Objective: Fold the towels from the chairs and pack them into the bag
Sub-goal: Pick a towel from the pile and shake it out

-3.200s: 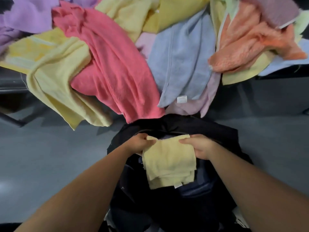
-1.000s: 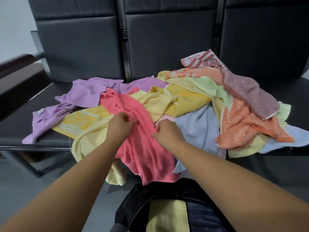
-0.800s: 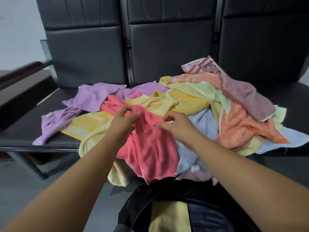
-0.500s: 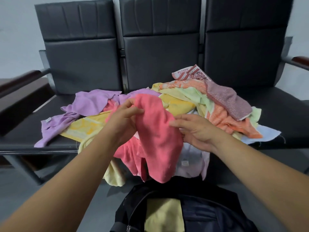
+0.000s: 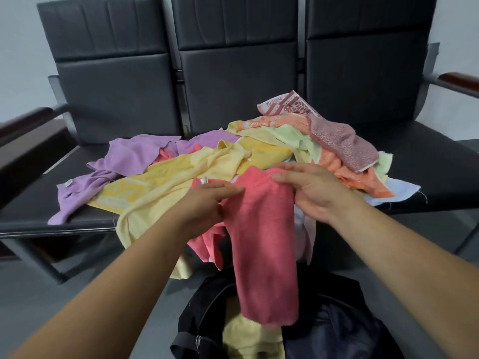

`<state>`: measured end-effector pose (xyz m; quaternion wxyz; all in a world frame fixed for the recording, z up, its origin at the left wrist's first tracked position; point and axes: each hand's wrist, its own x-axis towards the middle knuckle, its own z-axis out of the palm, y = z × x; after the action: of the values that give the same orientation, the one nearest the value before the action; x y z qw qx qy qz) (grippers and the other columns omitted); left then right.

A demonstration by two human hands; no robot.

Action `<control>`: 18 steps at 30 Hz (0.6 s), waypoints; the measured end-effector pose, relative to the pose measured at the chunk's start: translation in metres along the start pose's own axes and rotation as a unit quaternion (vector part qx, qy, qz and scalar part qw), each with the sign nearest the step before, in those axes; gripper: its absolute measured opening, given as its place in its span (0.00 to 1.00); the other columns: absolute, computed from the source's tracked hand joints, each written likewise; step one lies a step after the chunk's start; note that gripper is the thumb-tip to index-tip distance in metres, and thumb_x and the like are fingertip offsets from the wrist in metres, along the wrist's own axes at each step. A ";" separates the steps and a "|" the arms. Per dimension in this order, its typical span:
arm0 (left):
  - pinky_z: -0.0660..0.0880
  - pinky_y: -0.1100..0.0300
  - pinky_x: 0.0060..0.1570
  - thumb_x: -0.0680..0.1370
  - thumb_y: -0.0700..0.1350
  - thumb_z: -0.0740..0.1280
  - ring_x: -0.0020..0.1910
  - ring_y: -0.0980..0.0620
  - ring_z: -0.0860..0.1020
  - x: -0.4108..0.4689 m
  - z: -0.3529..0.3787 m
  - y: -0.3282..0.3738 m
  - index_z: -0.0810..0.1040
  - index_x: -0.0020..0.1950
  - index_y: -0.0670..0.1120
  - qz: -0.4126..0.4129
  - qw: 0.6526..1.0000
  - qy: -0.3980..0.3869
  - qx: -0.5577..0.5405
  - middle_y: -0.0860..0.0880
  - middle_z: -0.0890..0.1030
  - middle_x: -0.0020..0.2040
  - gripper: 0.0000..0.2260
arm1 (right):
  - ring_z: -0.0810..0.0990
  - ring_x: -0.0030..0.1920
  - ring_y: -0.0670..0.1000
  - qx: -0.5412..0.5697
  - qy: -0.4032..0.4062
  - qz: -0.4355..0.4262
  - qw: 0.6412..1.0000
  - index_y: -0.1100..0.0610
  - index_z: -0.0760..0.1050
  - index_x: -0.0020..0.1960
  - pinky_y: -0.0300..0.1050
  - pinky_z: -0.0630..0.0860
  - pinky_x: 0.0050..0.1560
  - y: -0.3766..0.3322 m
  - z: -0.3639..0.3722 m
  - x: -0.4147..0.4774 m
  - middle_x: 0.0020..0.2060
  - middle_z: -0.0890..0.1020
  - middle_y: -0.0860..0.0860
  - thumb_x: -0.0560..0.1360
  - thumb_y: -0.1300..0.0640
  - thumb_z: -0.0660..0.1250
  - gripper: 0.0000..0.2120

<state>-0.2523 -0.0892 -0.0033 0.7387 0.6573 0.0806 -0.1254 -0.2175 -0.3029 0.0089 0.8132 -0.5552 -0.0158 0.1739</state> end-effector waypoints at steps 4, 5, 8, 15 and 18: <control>0.77 0.54 0.47 0.76 0.46 0.72 0.43 0.50 0.82 0.003 0.003 0.003 0.83 0.57 0.42 -0.066 0.990 -0.005 -0.121 0.47 0.85 0.44 0.12 | 0.81 0.46 0.53 -0.039 -0.072 -0.003 0.997 0.63 0.78 0.53 0.44 0.79 0.53 -0.004 0.000 -0.005 0.46 0.81 0.58 0.75 0.73 0.67 0.10; 0.78 0.53 0.48 0.74 0.44 0.72 0.44 0.50 0.83 0.004 0.004 0.004 0.83 0.57 0.41 -0.086 0.986 -0.017 -0.144 0.47 0.85 0.46 0.14 | 0.81 0.43 0.51 -0.069 -0.081 0.004 0.994 0.61 0.78 0.52 0.42 0.80 0.48 -0.004 -0.001 -0.006 0.44 0.81 0.57 0.75 0.72 0.68 0.09; 0.80 0.51 0.52 0.74 0.40 0.70 0.46 0.49 0.82 0.004 0.006 0.003 0.82 0.55 0.39 -0.120 0.981 -0.046 -0.146 0.45 0.84 0.50 0.11 | 0.81 0.38 0.48 -0.248 -0.064 0.022 0.966 0.59 0.81 0.50 0.41 0.78 0.40 -0.004 -0.006 -0.006 0.39 0.82 0.53 0.73 0.61 0.76 0.08; 0.79 0.52 0.56 0.78 0.38 0.68 0.54 0.40 0.80 -0.004 0.011 0.005 0.77 0.60 0.33 0.044 0.989 -0.141 0.015 0.33 0.80 0.57 0.13 | 0.83 0.58 0.48 -0.271 -0.120 0.068 0.952 0.42 0.73 0.71 0.49 0.77 0.63 0.001 -0.012 -0.005 0.59 0.84 0.53 0.63 0.50 0.80 0.38; 0.76 0.45 0.59 0.72 0.43 0.74 0.50 0.40 0.80 -0.011 0.005 0.011 0.80 0.53 0.33 0.083 0.982 -0.138 0.094 0.36 0.81 0.49 0.16 | 0.81 0.52 0.47 -0.292 -0.215 0.046 0.931 0.39 0.72 0.72 0.49 0.71 0.57 0.004 -0.012 -0.003 0.55 0.85 0.50 0.70 0.64 0.77 0.36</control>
<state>-0.2598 -0.0918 0.0104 0.6853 0.7047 -0.0894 -0.1606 -0.2184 -0.3134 0.0014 0.5835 -0.7177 -0.2143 0.3139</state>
